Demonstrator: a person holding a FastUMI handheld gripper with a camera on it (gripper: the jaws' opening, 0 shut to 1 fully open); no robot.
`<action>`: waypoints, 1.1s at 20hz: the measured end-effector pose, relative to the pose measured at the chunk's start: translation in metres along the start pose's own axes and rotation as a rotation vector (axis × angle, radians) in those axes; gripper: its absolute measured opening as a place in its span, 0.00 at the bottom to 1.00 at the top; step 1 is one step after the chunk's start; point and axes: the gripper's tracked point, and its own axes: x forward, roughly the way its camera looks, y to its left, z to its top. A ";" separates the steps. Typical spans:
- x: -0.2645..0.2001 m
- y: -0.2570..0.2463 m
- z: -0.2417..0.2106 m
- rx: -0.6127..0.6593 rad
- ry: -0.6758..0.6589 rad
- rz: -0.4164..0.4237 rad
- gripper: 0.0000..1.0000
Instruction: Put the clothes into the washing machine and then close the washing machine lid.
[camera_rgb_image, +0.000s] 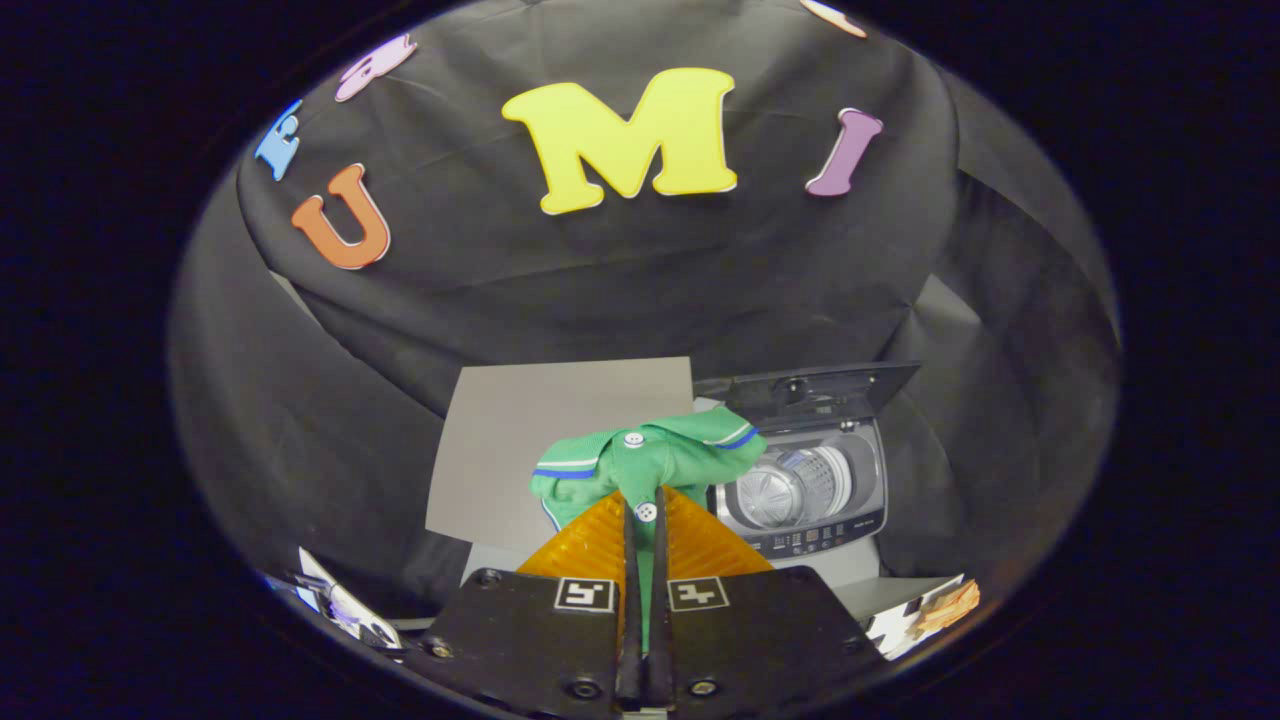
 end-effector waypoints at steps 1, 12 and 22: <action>-0.008 -0.005 -0.002 0.008 -0.008 -0.013 0.06; -0.038 -0.110 -0.029 0.137 -0.028 -0.103 0.06; -0.014 -0.203 -0.028 0.166 -0.033 -0.064 0.06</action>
